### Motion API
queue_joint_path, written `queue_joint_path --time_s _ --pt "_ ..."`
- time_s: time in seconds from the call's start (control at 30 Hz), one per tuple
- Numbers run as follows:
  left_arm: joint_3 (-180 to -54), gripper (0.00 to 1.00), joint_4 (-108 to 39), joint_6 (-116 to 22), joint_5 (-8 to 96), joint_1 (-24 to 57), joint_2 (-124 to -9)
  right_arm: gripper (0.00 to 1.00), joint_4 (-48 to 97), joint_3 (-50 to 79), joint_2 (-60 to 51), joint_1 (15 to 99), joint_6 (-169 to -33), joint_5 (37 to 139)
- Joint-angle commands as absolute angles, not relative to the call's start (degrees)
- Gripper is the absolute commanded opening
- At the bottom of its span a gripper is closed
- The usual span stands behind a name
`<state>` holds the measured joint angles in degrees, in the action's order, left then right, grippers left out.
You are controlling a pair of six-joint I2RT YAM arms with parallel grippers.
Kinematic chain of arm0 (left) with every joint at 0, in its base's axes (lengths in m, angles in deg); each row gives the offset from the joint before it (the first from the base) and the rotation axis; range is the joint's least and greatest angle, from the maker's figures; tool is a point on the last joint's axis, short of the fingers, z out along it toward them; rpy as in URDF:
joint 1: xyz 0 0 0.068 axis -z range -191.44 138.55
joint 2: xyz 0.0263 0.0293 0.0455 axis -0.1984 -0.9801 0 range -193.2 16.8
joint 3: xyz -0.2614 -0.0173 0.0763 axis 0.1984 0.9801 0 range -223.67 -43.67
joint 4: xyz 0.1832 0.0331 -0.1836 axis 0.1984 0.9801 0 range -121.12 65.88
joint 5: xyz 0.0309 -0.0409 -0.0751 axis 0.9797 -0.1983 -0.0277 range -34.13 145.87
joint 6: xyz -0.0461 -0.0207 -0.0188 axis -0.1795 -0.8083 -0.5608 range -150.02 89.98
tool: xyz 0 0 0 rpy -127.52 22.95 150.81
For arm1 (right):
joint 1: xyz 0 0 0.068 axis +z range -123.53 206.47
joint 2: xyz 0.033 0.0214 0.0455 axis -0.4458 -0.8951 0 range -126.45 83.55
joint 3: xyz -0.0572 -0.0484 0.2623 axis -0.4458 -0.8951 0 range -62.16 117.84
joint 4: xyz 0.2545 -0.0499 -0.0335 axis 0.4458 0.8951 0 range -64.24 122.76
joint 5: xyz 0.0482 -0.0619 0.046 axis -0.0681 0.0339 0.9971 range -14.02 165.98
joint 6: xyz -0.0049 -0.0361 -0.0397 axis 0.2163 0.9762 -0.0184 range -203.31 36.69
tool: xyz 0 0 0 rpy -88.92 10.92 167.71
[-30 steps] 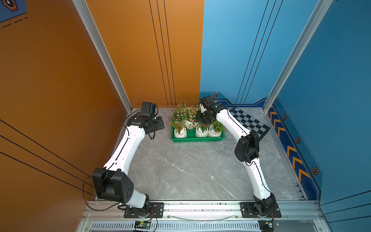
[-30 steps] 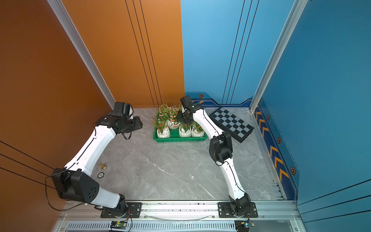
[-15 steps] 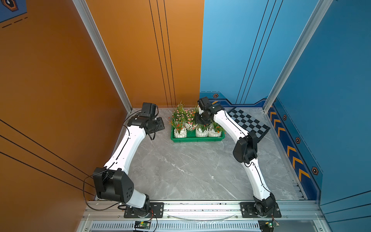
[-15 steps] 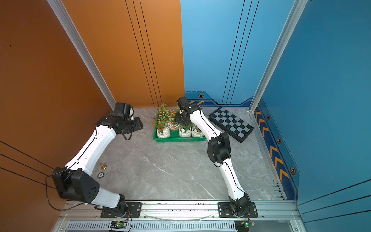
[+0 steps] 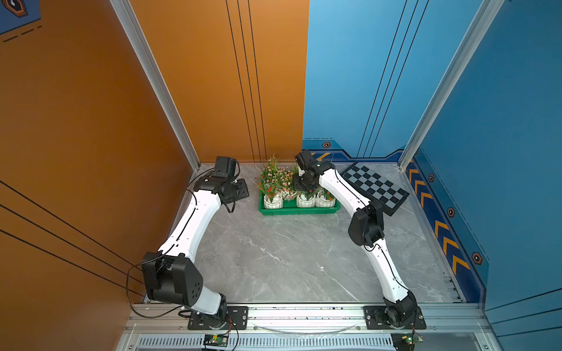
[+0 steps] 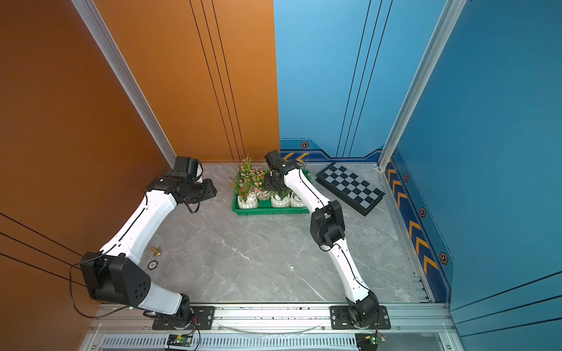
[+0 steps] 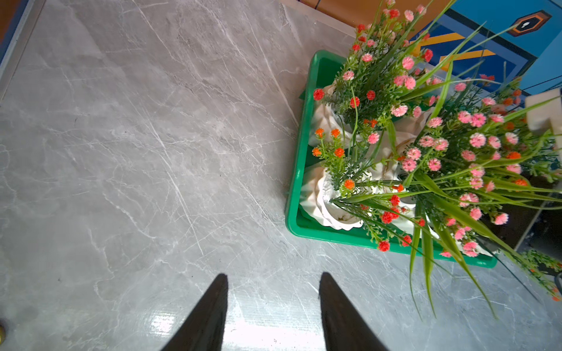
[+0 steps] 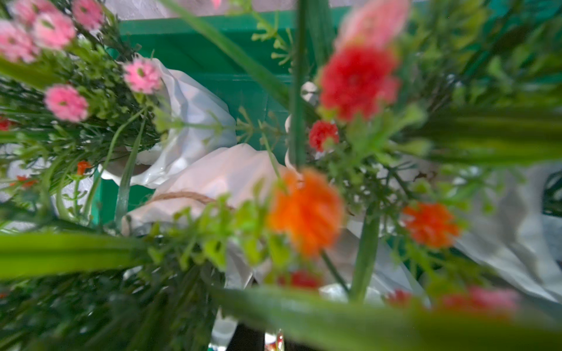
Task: Put the potted gypsophila into the storage box
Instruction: Place the baby's breath potted plant at the storage box.
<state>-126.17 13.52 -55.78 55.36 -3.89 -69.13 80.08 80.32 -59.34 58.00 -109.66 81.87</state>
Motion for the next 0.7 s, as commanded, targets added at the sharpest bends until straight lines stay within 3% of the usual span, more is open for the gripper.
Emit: queue_joint_path --time_s 0.0,0.67 --pt "-124.89 0.50 13.52 -54.98 54.05 -4.42 -69.64 0.05 79.51 82.80 -59.44 58.07 -109.81 80.31" --pt "-124.18 0.51 13.45 -54.80 52.40 -5.38 -70.13 0.08 74.63 82.75 -61.51 58.11 -112.45 80.13"
